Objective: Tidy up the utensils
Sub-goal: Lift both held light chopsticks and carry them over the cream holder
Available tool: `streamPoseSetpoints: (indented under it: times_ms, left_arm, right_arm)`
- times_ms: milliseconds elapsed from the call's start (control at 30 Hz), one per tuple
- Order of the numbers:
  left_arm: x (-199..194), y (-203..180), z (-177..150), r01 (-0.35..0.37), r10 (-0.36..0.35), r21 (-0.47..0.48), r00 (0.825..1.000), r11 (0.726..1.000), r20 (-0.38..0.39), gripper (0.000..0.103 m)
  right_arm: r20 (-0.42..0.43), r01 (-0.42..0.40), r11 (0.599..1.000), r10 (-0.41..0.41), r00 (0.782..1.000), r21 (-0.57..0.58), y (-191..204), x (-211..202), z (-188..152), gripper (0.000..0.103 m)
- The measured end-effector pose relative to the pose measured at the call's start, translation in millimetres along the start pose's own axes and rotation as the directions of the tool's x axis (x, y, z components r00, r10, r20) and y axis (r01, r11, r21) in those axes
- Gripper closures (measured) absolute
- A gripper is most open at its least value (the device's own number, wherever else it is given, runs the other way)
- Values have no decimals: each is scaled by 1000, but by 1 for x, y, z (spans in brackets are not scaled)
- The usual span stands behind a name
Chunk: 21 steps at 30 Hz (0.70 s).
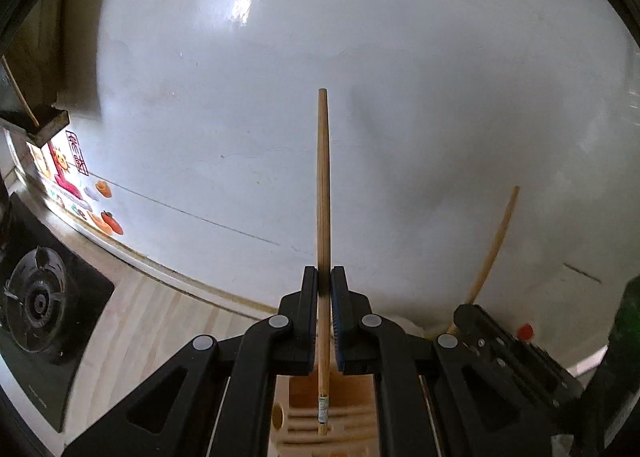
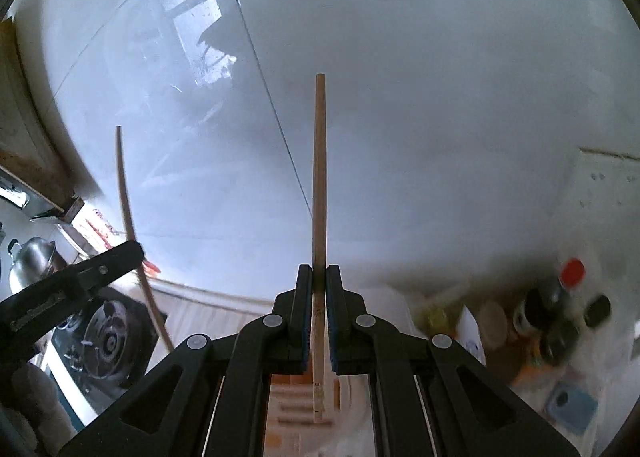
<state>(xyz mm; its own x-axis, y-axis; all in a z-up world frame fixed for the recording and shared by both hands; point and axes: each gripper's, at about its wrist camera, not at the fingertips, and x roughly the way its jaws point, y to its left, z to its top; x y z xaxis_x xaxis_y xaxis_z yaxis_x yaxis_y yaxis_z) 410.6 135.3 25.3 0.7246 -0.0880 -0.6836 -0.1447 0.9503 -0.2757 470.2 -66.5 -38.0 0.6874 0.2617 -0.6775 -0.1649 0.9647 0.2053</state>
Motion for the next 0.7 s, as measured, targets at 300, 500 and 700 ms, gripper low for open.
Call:
streamPoseSetpoints:
  times_ms: [300,500,700]
  left_arm:
    - [42,8,-9,-33,33,10,999,999,-14,99]
    - [48,5,-14,-34,35,43,999,998,-16,99]
    - [47,1,-23,-21,24,74,998,997,-49,99]
  right_arm:
    - [39,-37,999,37,999,-8,5,34,-15,96]
    - [17,-52,999,52,998,-12,4,47,-25,96]
    - [4,-62,998,62,998,-6,0,44,-31,96]
